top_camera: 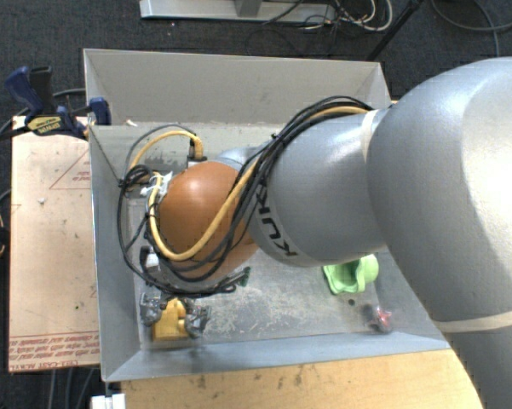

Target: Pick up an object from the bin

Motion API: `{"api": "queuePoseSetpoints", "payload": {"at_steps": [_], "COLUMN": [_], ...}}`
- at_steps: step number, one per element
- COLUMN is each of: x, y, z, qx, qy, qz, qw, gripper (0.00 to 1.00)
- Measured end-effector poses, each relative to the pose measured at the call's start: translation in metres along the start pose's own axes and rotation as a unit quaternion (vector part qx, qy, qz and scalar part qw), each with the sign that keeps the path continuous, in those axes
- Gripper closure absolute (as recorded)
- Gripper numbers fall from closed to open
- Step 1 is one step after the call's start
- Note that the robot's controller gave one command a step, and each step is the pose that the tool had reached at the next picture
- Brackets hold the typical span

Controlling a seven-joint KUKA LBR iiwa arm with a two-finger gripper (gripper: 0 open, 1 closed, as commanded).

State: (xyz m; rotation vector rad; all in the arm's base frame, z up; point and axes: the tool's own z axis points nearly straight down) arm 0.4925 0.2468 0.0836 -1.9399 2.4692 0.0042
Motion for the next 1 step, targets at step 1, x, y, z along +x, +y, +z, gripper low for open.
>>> {"api": "queuePoseSetpoints", "payload": {"at_steps": [1], "x": [0.0168], "y": [-0.0055], "z": [-0.1602], "qx": [0.005], "qy": [-0.0023], "qz": [-0.038], "qw": [0.9993], "gripper": [1.0]}}
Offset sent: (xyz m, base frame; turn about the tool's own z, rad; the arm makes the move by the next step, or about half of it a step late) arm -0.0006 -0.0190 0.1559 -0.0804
